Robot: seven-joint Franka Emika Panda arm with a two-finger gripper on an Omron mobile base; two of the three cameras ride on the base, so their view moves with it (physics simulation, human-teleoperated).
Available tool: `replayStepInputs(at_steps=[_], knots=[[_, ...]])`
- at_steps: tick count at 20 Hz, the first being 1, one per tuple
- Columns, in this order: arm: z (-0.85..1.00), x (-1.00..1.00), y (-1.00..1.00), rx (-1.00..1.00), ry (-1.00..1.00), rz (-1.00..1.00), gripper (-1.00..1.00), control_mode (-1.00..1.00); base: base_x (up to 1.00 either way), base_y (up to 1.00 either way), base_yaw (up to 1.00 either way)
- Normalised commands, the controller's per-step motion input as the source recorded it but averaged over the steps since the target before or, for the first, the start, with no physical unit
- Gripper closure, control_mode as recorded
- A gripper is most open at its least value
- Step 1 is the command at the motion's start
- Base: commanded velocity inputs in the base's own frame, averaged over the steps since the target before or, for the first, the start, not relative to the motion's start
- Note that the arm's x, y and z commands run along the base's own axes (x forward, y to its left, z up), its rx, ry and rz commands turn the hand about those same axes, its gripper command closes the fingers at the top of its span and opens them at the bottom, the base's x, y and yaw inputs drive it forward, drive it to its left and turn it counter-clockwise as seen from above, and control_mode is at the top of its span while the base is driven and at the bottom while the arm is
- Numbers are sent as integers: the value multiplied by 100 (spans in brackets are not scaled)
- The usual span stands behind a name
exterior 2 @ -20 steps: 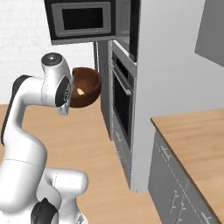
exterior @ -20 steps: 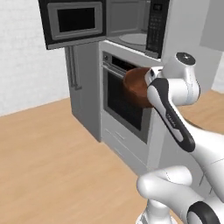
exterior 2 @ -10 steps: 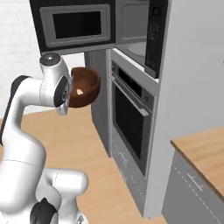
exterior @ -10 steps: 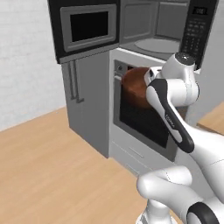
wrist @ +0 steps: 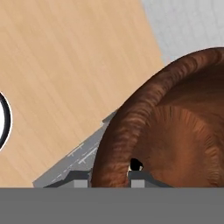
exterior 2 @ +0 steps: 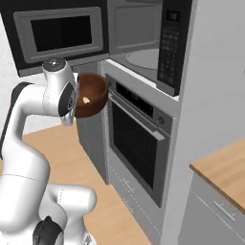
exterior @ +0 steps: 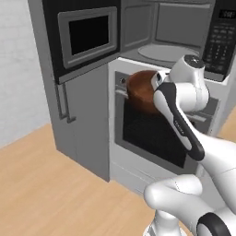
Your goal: Pick the mushroom from the sink and place it in the bowl. Then pick the bowl and place it in the microwave. Then close the microwave door and press the start button.
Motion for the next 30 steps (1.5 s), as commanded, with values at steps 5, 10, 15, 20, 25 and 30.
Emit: replayStepInputs(at_steps=[5,10,15,20,25,30], knots=[[0,0,0,0,0,0,100,100,52,58,-31],[0,0,0,0,0,0,100,100,0,17,-21],[0,0,0,0,0,0,100,100,2,6,-30],[0,0,0,0,0,0,100,100,33,13,-21],[0,0,0,0,0,0,100,100,49,0,-3],[9,-1,3,0,-3,0,100,-100,11,6,-1]])
